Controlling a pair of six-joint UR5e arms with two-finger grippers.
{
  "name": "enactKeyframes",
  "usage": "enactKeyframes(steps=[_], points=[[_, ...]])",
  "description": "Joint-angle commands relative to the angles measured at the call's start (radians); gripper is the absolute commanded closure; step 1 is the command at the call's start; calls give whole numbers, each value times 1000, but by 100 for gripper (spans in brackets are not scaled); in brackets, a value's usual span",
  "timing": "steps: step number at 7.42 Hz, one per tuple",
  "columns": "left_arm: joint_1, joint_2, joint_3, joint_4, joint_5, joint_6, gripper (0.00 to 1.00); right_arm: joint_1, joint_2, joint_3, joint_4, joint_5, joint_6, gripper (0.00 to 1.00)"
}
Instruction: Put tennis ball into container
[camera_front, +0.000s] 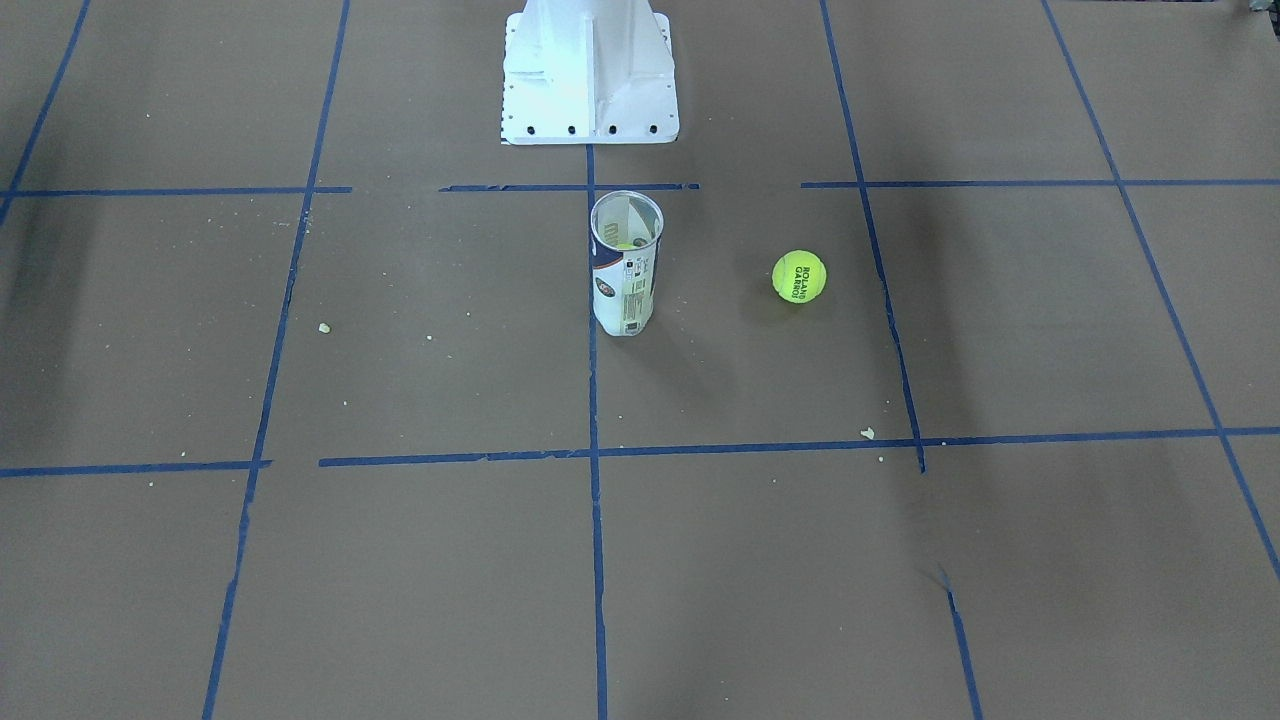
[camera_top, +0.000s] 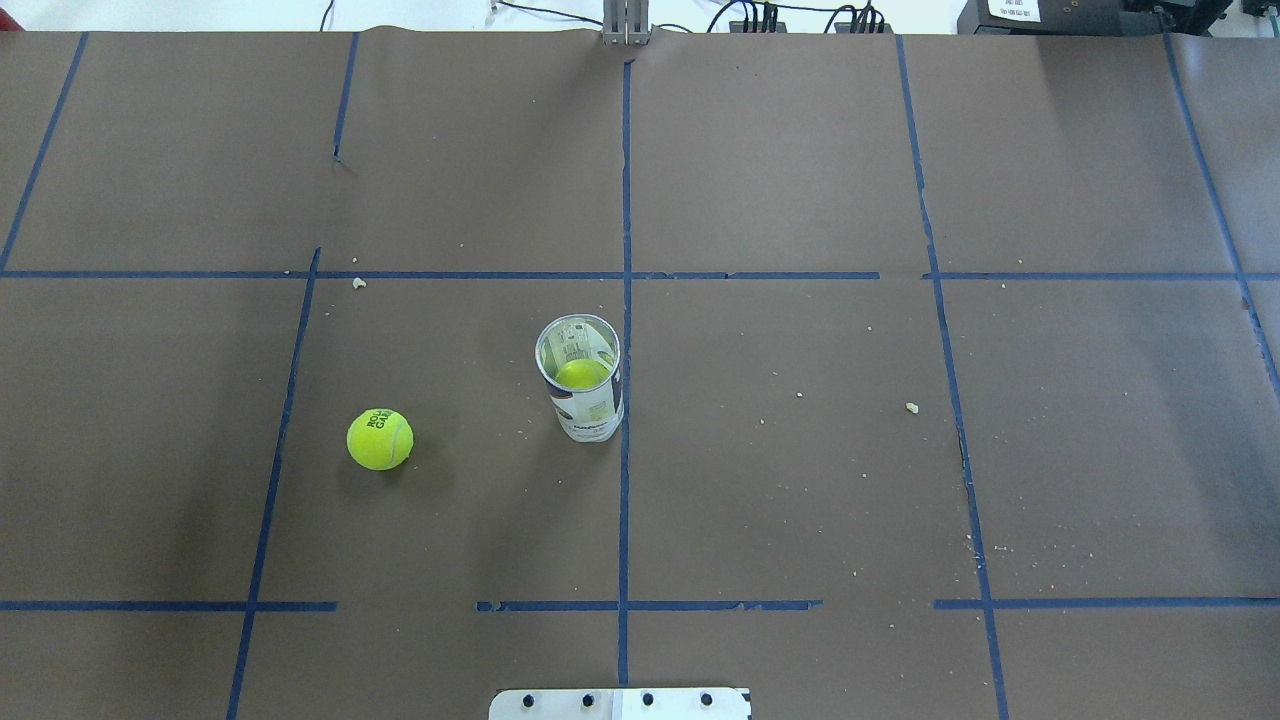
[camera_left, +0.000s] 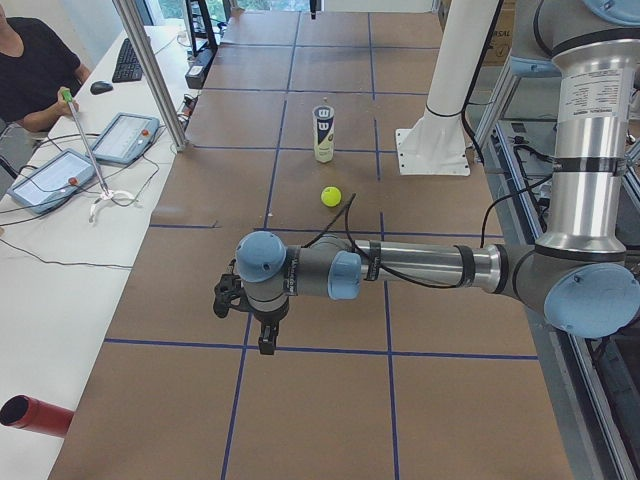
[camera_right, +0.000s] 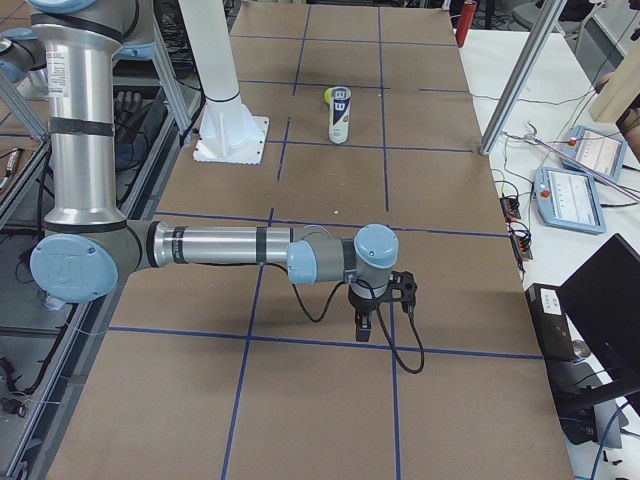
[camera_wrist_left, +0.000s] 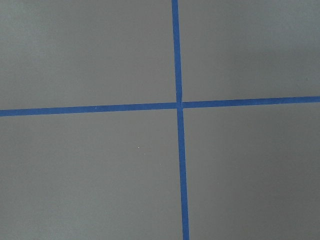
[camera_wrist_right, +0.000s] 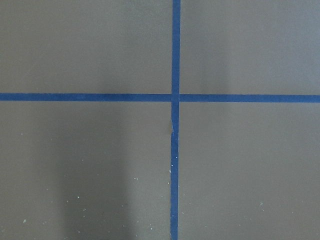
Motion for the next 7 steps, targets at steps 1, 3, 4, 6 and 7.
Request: enactKeyframes(steps=[1, 3, 4, 6, 7], points=[[0, -9, 4, 0, 2, -12, 0, 0, 0, 0, 0, 0, 0, 0], [6, -64, -45, 4, -3, -16, 0, 0, 0, 0, 0, 0, 0, 0], [38, -69, -113, 6, 3, -19, 0, 0, 0, 0, 0, 0, 0, 0], [197, -87, -294, 6, 24, -260, 0, 0, 0, 0, 0, 0, 0, 0], [295, -128, -354, 6, 76, -412, 0, 0, 0, 0, 0, 0, 0, 0]])
